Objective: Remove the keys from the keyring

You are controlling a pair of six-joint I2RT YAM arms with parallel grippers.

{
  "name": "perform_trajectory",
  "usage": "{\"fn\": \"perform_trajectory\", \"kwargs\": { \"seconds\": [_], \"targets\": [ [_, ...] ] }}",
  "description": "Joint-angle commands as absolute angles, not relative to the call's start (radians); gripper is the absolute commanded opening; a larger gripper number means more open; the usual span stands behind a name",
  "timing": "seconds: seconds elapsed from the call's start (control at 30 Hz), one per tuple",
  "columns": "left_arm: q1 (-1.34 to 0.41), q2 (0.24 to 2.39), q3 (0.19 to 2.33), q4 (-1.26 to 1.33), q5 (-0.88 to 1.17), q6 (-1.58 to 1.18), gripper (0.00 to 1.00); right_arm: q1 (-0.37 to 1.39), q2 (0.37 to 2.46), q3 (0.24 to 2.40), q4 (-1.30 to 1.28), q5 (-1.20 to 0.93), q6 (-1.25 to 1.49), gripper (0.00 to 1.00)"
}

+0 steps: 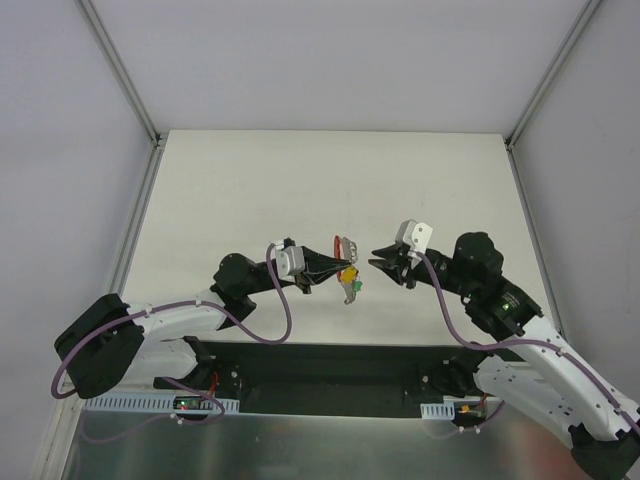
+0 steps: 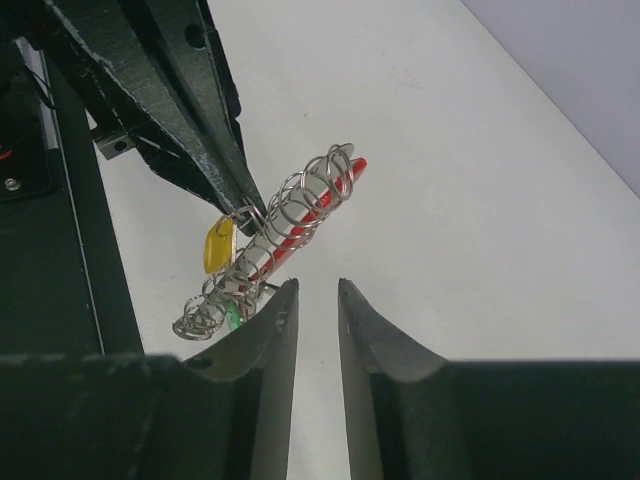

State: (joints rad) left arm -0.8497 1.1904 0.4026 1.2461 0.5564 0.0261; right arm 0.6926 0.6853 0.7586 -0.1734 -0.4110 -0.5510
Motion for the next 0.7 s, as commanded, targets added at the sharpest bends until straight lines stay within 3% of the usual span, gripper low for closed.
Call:
{"fn": "perform_trajectory", "kwargs": {
  "seconds": [0.0, 0.47, 0.67],
  "targets": [
    [-0.836, 1.166, 0.417, 1.474, 0.627, -0.043, 0.0, 0.696, 0.678, 0.729, 0.024, -0.555, -0.591, 0.25],
    [-0.819, 1.223, 0.445, 1.542, 0.672, -0.115, 0.0, 0.712, 0.704, 0.696, 0.038, -0.666, -0.612, 0.25],
    [-0.819, 1.218, 0.437, 1.543, 0.676, -0.115, 0.0, 0.712, 0.693, 0.698, -0.035, -0.591, -0.646, 0.24]
  ]
}}
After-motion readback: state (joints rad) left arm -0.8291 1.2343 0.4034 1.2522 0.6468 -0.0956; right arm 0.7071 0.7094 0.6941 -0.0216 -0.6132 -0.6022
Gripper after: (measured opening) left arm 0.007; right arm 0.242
